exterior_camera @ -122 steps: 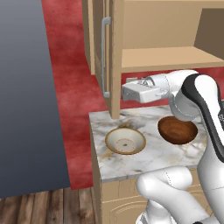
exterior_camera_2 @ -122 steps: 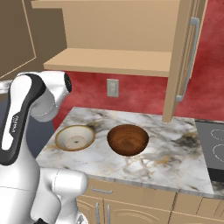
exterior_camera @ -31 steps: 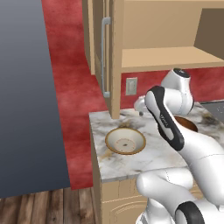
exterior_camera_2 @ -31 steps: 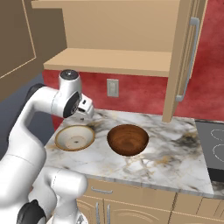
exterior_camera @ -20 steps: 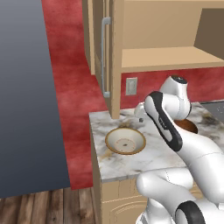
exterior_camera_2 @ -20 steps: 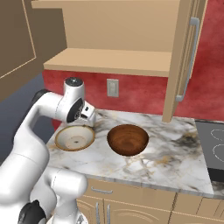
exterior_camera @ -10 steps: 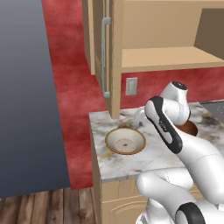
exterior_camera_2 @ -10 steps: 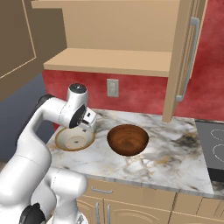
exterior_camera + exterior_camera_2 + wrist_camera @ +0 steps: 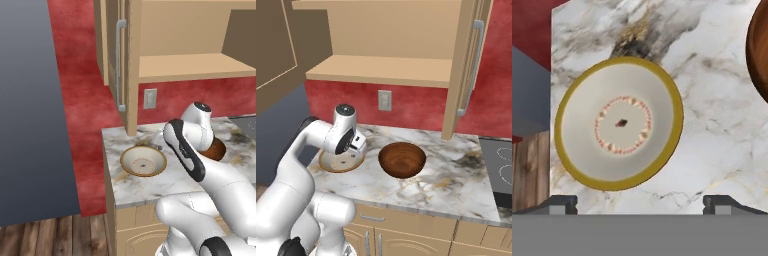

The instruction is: Open the cabinet. Pick the bowls from the counter and place them in the cabinet. Then close the cabinet.

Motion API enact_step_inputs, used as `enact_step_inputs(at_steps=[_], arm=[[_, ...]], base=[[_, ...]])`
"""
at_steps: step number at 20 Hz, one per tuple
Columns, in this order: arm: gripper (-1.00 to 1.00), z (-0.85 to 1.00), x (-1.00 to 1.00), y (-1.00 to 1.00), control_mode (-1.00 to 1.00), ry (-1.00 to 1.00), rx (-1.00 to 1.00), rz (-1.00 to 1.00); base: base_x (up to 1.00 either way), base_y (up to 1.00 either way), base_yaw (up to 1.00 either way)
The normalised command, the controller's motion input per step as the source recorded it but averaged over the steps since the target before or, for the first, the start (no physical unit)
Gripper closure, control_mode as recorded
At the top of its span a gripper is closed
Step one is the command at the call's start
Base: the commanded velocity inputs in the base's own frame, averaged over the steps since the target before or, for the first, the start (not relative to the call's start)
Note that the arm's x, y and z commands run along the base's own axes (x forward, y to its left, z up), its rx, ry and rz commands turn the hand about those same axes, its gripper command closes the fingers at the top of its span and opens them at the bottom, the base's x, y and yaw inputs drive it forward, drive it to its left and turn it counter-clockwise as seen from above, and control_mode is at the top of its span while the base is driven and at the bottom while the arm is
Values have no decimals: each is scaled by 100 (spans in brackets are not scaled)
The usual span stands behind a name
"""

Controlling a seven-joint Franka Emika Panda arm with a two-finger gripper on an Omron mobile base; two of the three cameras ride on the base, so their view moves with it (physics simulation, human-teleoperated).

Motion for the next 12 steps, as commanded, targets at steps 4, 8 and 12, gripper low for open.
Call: enact_step_inputs(at_steps=[4, 8, 12], arm=[[-100, -26, 0, 0, -100, 0, 0, -4], [-100, -24, 0, -2, -100, 0, 0, -3], [-100, -23, 4, -3, -100, 0, 0, -2]], base=[[0, 0, 0], [0, 0, 0], [0, 0, 0]])
